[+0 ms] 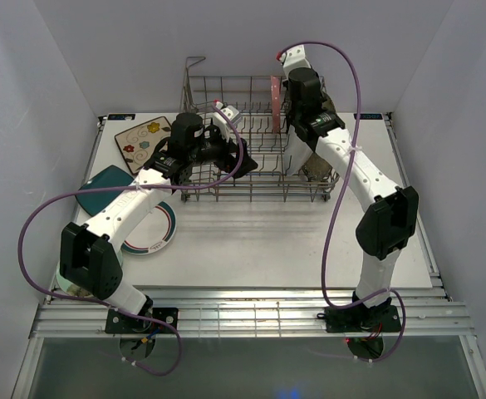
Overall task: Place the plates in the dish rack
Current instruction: Insert the plate into the dish rack, then move the plate to the center of the board.
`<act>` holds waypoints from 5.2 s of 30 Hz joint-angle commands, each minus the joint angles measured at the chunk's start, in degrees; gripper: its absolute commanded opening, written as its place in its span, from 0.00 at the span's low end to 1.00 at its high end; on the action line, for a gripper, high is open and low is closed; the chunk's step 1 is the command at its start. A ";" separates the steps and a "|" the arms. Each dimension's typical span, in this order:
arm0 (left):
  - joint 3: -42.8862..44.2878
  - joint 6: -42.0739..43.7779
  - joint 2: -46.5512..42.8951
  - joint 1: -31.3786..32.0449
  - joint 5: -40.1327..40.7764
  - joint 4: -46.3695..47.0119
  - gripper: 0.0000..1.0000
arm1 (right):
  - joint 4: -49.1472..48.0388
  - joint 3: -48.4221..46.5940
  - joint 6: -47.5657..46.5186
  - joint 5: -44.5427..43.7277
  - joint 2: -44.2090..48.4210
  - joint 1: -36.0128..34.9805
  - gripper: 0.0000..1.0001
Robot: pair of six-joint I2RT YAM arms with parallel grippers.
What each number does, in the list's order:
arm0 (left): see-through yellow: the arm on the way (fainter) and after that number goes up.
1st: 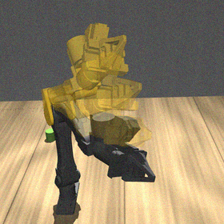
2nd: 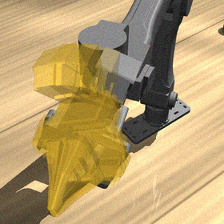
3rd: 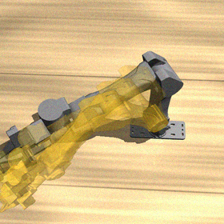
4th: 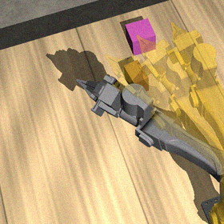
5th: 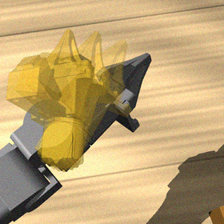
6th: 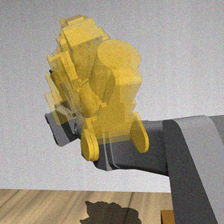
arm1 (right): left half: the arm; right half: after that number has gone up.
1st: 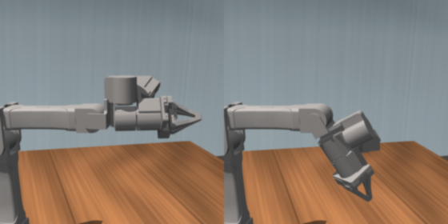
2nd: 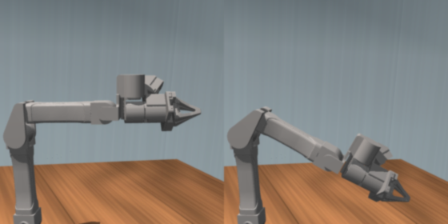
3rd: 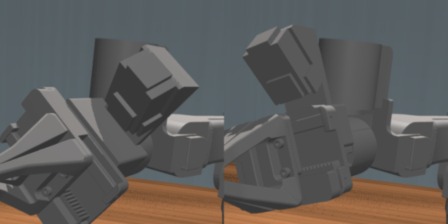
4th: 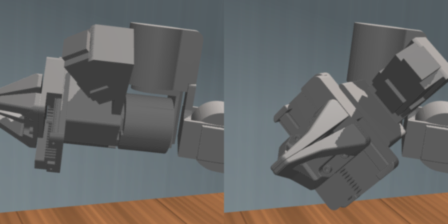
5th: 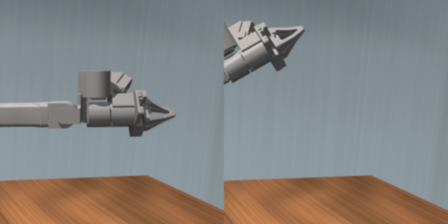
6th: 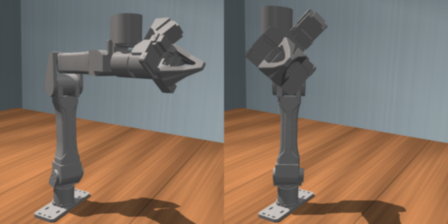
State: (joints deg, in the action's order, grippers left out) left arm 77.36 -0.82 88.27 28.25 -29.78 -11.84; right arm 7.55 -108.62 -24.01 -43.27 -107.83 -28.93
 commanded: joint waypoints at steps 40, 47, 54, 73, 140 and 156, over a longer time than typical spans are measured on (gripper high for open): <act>-2.21 2.75 -4.68 -0.21 1.56 0.32 0.98 | -4.82 -0.11 0.19 -1.74 7.62 -4.38 0.96; -2.39 3.02 -6.26 -0.48 4.72 -0.03 0.98 | -6.85 9.20 3.79 3.80 16.33 -6.75 0.90; -3.62 3.54 -10.39 -0.65 9.73 0.23 0.98 | -9.83 21.33 11.78 12.92 27.31 -7.46 0.90; -19.52 8.73 -29.11 -1.18 31.78 4.54 0.98 | -10.71 50.16 28.40 32.89 47.97 -7.46 0.90; -25.94 6.61 -19.37 -33.44 18.36 15.16 0.98 | -29.26 65.46 29.29 52.76 51.23 -7.46 0.90; -18.58 13.65 2.07 -33.52 23.79 16.32 0.98 | -27.50 67.84 27.26 50.91 54.22 -7.46 0.90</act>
State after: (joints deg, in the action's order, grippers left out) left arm 54.37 11.62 87.83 -5.15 -9.41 4.45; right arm -16.69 -41.10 4.03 6.68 -55.37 -36.14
